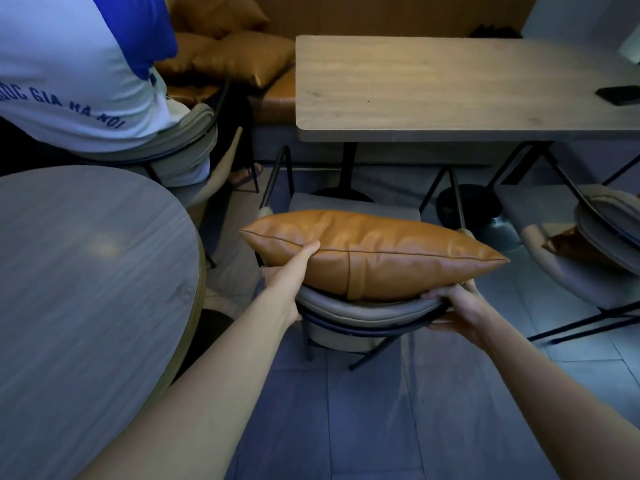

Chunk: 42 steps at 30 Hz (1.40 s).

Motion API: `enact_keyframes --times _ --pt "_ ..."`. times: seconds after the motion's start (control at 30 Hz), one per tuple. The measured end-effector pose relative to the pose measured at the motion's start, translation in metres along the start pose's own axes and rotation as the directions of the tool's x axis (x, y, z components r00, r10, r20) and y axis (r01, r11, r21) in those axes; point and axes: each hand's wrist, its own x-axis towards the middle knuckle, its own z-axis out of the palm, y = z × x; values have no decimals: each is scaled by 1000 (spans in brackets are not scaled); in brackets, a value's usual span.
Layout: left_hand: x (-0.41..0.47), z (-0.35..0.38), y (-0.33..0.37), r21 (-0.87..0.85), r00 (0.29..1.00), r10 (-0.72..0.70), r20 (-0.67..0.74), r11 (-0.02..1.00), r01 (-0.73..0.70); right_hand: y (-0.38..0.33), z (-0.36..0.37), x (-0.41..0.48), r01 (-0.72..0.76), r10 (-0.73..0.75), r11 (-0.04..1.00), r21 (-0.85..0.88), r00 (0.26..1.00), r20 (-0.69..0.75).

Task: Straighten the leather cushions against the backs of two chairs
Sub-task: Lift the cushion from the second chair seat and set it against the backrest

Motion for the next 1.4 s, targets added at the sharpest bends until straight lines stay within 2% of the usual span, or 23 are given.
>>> enact_keyframes --times 0.1,0.23,0.37,0.57,0.77,0.93,1.03,1.1,1.17,1.23,1.4 --pt "6 0 4 10 999 43 4 999 -43 11 18 -10 -15 22 996 86 997 -80" --pt "5 2 0 -45 995 104 14 994 -103 40 51 -29 -105 109 984 143 994 -18" --pt "9 12 -4 -114 995 103 2 988 -102 35 57 -18 -137 144 979 148 989 -34" --pt "-1 31 -8 -78 994 105 -11 991 -105 18 37 -6 -102 111 986 131 992 -66" --pt "-5 58 -22 -37 997 41 67 999 -38 1 -1 6 -76 82 995 62 991 -104" --pt "4 73 -34 -33 997 22 79 999 -19 -1 -19 3 -26 41 993 115 991 -127" --pt "-4 70 -30 -15 995 56 77 998 -55 12 -8 -11 -5 37 978 210 988 -149" --pt "-2 62 -28 -12 996 73 56 997 -72 17 15 -26 -79 114 962 262 986 -119" --pt "1 53 -23 -5 992 101 70 995 -101 21 37 -31 -113 147 960 256 982 -120" --pt "3 47 -17 6 985 125 115 992 -127 23 45 -25 -84 130 965 249 976 -176" --pt "3 49 -14 35 984 67 167 997 -73 17 44 -21 -74 147 956 284 958 -247"
